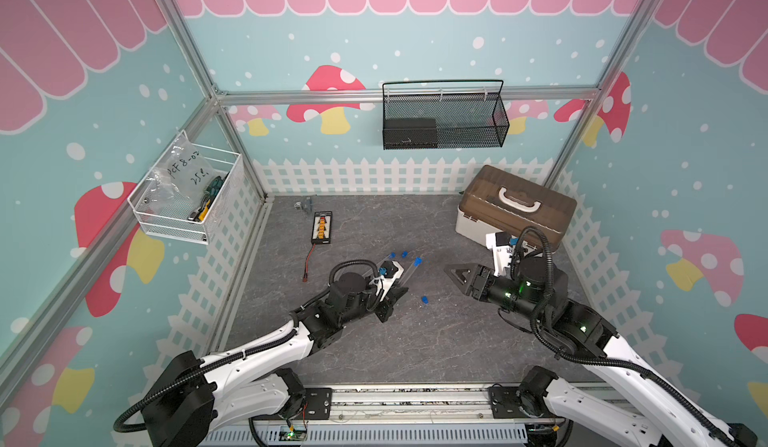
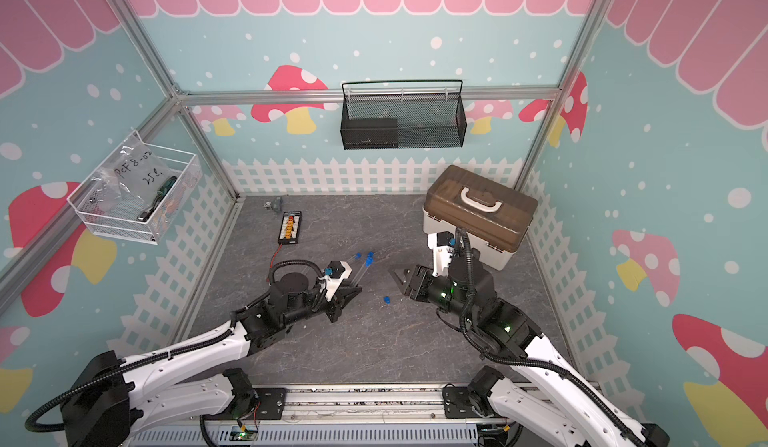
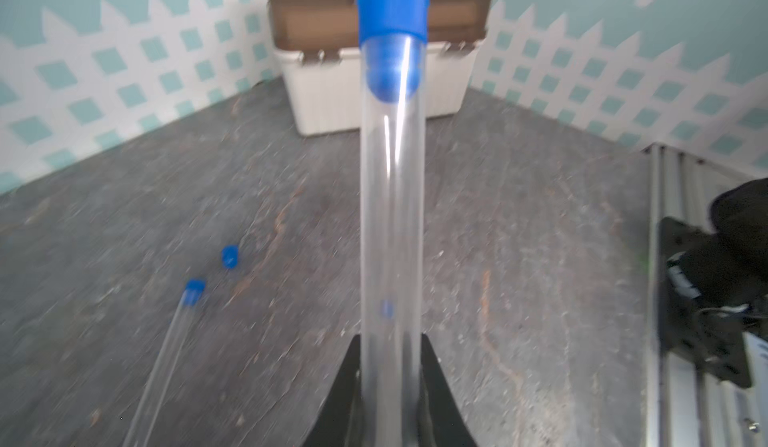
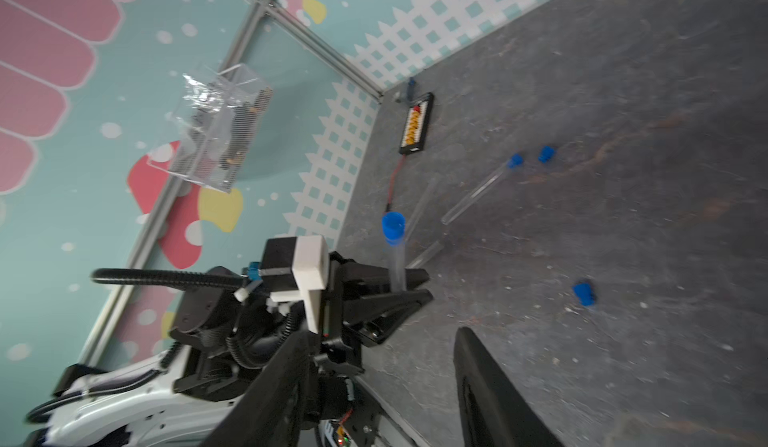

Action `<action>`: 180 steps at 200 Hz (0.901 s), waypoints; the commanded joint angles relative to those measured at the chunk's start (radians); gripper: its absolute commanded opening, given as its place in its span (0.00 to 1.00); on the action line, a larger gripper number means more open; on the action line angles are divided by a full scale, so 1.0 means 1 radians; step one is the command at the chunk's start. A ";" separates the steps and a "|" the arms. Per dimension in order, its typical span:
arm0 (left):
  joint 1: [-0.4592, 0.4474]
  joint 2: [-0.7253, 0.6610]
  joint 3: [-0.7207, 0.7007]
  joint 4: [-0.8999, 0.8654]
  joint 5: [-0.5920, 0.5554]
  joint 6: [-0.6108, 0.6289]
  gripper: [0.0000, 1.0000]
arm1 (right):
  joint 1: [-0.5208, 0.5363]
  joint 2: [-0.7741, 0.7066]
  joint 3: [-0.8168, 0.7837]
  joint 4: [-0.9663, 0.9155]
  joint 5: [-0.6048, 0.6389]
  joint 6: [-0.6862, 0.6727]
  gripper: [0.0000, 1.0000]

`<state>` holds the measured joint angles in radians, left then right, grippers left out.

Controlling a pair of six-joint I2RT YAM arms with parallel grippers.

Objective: Insert stoppers into test tubes
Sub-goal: Insert the stopper into the test tube, then place the test tube at the center of the board.

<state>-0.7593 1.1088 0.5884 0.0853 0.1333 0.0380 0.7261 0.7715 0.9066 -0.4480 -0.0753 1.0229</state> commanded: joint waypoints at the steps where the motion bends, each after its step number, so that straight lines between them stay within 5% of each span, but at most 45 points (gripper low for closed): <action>1: 0.055 0.026 0.099 -0.317 -0.081 0.089 0.00 | -0.006 0.007 0.001 -0.242 0.150 -0.059 0.55; 59: 0.109 0.272 0.361 -0.678 -0.133 0.194 0.00 | -0.008 0.006 -0.003 -0.266 0.099 -0.080 0.54; 180: 0.124 0.688 0.601 -0.689 -0.256 0.193 0.04 | -0.008 -0.046 -0.028 -0.312 0.104 -0.076 0.54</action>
<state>-0.6495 1.7607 1.1404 -0.5842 -0.0841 0.2058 0.7204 0.7345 0.8932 -0.7357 0.0113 0.9367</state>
